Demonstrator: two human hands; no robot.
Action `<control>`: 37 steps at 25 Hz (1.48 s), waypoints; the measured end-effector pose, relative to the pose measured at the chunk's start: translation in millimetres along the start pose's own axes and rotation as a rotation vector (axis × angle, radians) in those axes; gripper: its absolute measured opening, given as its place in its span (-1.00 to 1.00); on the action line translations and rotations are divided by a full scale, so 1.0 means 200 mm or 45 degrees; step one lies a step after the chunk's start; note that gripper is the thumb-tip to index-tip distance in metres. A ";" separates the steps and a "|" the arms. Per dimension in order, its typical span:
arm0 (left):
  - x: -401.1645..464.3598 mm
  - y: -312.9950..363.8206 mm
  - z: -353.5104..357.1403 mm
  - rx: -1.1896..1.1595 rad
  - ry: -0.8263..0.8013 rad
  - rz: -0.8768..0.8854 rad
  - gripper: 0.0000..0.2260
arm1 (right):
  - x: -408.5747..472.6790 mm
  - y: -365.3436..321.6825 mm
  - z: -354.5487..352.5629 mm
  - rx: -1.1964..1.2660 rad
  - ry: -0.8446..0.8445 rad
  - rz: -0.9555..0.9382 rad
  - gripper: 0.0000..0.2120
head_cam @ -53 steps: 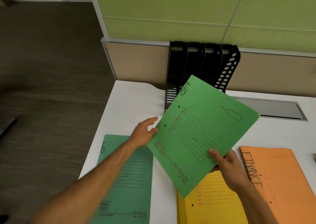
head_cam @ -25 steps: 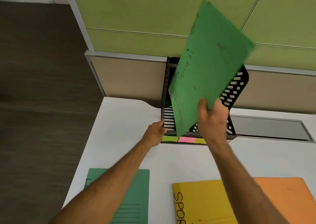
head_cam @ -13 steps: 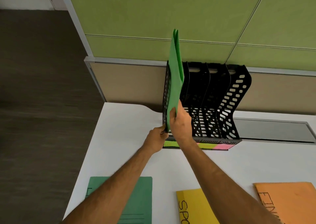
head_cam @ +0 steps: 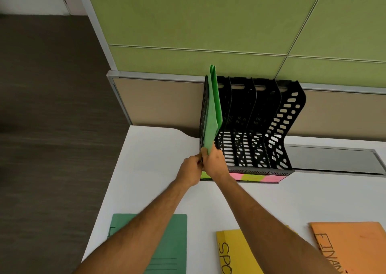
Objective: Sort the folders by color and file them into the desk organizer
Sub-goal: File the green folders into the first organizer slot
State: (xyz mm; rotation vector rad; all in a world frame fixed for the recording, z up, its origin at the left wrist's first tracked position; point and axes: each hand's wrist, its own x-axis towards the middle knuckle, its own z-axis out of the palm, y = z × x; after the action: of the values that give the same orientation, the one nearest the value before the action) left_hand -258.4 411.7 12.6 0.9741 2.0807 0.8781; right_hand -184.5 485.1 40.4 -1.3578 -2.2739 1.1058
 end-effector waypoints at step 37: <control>-2.24 -1.14 -0.02 0.606 0.044 -0.491 -0.33 | -2.25 0.79 0.36 -0.980 -1.084 -0.640 -0.18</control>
State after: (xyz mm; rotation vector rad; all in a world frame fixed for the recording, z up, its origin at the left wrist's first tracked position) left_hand -121.8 -70.1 -38.1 0.7425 2.4524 0.2066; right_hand 109.8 116.2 -57.7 -0.3554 -3.6295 0.7028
